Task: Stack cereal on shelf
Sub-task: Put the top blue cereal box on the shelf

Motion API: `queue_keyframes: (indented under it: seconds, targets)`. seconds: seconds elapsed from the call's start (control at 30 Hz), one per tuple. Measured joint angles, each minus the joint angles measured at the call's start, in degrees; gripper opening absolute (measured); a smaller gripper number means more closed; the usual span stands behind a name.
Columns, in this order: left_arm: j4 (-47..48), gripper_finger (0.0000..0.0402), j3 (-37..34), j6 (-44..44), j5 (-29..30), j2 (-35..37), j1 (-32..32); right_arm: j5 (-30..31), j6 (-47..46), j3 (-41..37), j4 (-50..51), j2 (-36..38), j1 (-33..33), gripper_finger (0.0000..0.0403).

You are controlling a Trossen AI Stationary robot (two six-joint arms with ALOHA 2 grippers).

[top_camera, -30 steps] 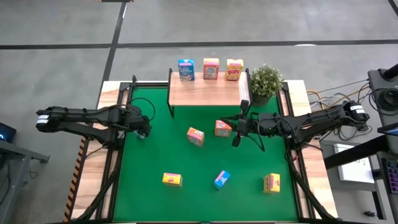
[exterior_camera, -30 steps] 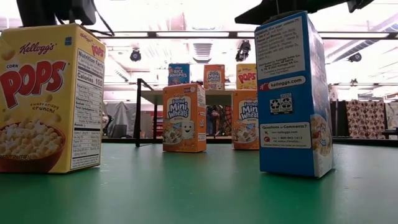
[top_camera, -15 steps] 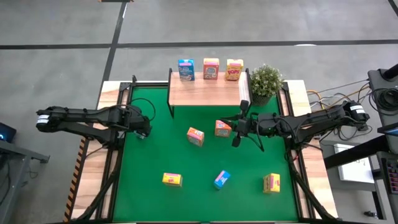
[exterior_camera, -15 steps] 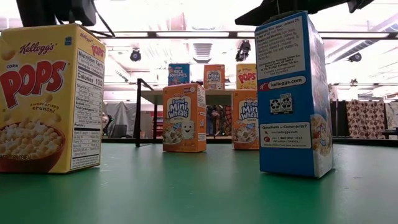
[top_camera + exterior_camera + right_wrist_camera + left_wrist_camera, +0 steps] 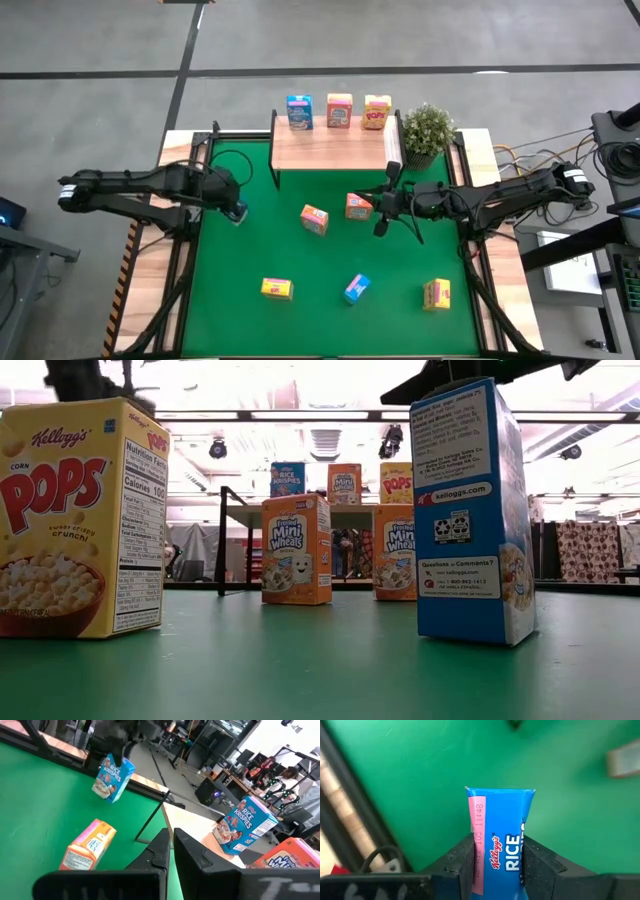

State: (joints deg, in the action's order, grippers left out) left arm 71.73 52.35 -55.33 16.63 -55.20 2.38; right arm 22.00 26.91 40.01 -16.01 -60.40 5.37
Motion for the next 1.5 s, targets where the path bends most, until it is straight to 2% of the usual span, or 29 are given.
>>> queue_keyframes:
  seconds: [0.27,0.53,0.7,0.87,1.07,1.17,1.33,1.5]
  targets:
    - [-1.62,0.0115,12.39,14.45,-0.75,0.00,-0.10,0.00,-1.58,0.00,1.46,0.11,0.00,0.0013]
    - [-13.76,0.0115,18.99,30.49,-0.71,-1.03,-0.10,0.00,-3.92,0.00,3.84,0.11,0.00,0.0013]
    - [-23.01,0.0115,21.87,46.30,-0.68,-5.50,0.72,0.00,-4.42,0.00,3.82,0.13,0.02,0.0013]
    - [-23.58,0.0115,28.25,60.53,-0.69,-13.66,4.43,0.00,-3.98,0.00,3.81,0.17,0.02,0.0013]
    - [-18.13,0.0115,40.31,71.16,-1.18,-25.60,12.54,0.00,-3.80,0.00,3.88,0.17,0.02,0.0013]
    - [-11.29,0.0115,48.26,73.65,-4.31,-32.04,16.85,0.00,-3.48,0.00,3.95,0.17,0.02,0.0013]
    - [1.56,0.0115,60.41,79.86,-13.43,-41.91,22.14,0.00,-2.86,0.00,3.93,0.17,0.02,0.0013]
    - [7.42,0.0115,69.26,82.32,-14.66,-49.39,24.74,0.00,-2.88,-0.02,3.95,0.17,0.02,0.0013]
